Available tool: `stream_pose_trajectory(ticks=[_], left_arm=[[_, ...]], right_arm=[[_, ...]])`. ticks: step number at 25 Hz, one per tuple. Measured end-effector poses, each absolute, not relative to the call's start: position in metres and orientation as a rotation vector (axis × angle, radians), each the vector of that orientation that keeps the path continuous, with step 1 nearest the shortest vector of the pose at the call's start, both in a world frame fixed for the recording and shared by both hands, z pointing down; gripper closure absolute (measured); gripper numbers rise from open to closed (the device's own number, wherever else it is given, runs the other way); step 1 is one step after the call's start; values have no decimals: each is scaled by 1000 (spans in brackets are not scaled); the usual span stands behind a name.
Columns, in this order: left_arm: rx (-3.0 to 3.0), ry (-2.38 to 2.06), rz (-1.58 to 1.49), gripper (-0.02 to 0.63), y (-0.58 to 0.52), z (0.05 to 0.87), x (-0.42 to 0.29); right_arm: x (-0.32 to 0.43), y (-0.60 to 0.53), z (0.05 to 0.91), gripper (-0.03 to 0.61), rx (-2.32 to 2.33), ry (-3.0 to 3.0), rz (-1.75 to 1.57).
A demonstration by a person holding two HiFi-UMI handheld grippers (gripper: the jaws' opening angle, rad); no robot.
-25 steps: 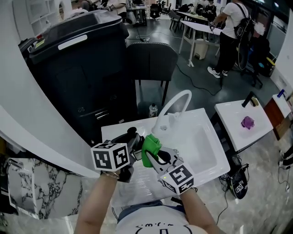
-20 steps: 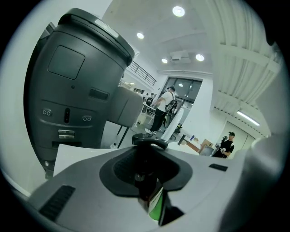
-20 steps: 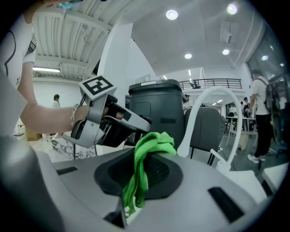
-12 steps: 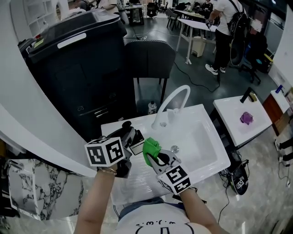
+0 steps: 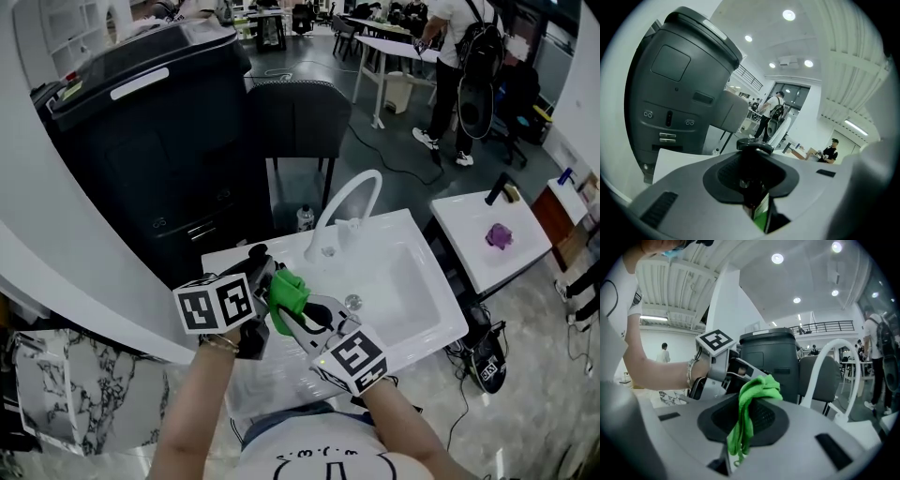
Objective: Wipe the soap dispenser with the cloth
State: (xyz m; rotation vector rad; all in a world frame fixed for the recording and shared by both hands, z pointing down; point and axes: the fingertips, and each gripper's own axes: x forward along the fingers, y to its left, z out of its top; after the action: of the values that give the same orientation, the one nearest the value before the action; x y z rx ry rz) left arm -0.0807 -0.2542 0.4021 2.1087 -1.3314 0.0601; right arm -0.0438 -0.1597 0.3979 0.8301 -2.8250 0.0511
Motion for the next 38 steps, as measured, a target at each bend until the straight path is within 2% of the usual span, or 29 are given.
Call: stream_pose_trajectory(ticks=[10, 22, 31, 38], left_arm=[[2091, -1340, 44, 523, -248, 397, -83], [2116, -1384, 7, 523, -248, 385, -100], [2644, -1149, -11, 522, -223, 349, -92], [2884, -918, -68, 523, -198, 327, -87]], right_arm=[[-54, -167, 415, 529, 880, -2746, 72], [-32, -163, 457, 529, 960, -2610, 183], [-19, -142, 404, 529, 849, -2779, 43], [-13, -147, 365, 529, 878, -2921, 97]])
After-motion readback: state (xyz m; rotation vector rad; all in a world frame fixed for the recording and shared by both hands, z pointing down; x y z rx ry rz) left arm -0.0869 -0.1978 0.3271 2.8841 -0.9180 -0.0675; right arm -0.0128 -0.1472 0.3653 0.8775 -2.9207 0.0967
